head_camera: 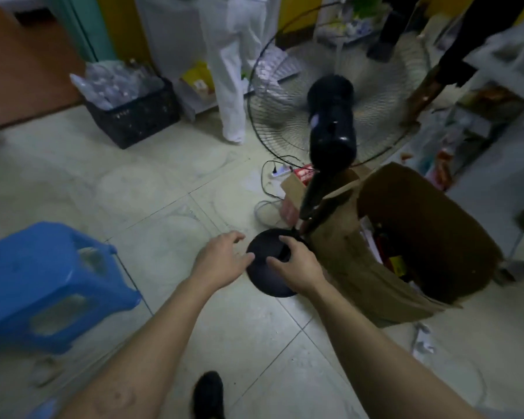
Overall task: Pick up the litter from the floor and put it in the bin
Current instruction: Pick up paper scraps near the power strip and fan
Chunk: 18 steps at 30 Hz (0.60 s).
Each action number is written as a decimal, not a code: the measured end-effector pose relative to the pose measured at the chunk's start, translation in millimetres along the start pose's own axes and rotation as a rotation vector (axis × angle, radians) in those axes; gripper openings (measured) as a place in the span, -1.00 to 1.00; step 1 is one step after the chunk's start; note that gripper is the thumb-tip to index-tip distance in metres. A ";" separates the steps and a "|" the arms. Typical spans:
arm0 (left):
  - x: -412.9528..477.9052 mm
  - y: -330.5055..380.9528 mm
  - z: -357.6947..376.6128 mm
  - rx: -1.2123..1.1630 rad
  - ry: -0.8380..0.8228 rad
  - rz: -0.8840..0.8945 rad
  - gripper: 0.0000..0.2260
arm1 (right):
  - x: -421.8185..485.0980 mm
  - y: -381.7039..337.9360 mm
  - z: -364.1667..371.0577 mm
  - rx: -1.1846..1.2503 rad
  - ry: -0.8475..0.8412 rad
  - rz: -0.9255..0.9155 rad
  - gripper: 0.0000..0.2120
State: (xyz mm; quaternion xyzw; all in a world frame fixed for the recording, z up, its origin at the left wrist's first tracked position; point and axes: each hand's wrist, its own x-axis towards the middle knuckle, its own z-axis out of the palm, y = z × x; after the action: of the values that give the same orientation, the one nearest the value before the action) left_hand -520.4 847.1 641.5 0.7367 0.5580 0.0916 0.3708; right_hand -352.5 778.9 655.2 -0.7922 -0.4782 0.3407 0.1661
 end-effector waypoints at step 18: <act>350.1 -216.4 -18.5 0.011 -0.167 -0.035 -0.51 | 388.7 -35.5 184.6 0.113 -0.023 0.331 -0.48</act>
State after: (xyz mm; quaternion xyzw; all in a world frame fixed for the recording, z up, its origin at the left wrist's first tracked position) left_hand -567.6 1189.0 416.6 0.7338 0.5385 0.0202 0.4137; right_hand -383.7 1123.2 396.6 -0.8456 -0.3233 0.3987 0.1466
